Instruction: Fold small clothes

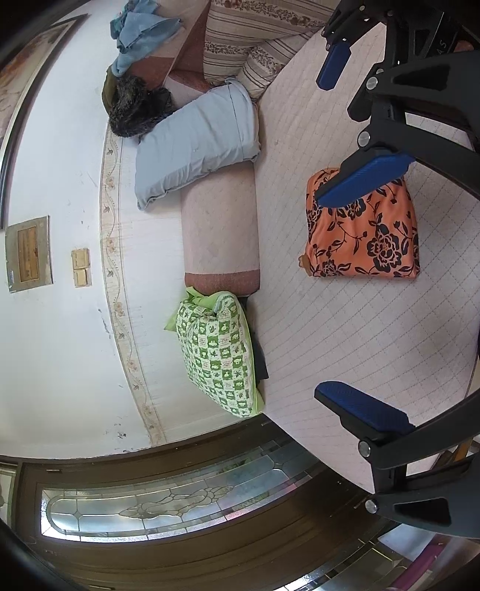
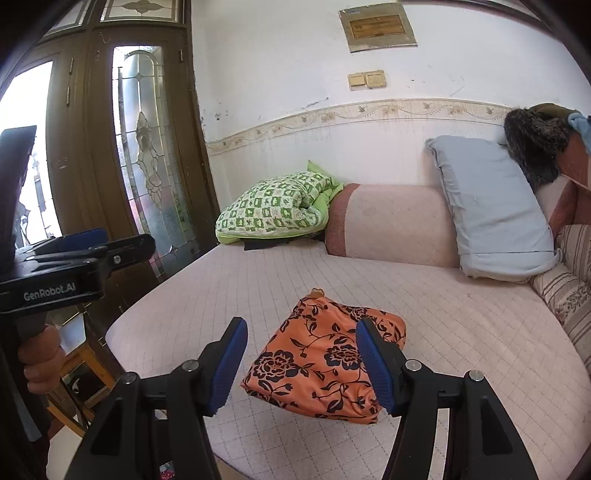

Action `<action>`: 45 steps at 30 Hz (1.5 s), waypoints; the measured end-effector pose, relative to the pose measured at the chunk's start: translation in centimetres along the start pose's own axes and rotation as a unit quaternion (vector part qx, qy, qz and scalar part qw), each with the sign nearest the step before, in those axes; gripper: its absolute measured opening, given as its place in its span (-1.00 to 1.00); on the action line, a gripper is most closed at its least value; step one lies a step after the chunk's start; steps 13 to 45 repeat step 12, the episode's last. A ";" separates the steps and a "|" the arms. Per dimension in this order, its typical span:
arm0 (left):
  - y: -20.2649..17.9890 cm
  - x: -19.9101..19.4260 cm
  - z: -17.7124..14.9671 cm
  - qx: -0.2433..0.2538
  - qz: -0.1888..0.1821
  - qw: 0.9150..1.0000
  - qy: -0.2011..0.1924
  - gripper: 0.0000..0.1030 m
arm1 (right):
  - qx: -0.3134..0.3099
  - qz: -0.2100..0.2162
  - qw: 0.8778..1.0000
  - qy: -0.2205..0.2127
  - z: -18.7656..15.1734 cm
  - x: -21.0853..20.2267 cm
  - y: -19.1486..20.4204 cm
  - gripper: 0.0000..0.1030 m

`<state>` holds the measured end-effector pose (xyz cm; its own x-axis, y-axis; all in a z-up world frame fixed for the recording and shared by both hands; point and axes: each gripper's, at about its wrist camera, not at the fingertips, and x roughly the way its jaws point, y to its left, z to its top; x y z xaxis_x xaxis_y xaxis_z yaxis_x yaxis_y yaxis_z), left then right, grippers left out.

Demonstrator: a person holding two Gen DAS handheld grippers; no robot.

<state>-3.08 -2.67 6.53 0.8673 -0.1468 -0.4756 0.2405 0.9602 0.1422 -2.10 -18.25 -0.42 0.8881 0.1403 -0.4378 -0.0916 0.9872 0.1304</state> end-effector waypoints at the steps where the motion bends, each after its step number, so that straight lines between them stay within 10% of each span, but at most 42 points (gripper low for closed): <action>1: 0.0 -0.2 0.0 0.000 -0.001 1.000 -0.001 0.85 | 0.000 0.001 1.000 0.000 0.0 0.0 0.1 0.26; 45: 0.2 0.3 0.3 -0.006 -0.007 1.000 -0.006 0.85 | -0.009 0.001 1.000 0.010 -0.1 0.7 0.6 0.26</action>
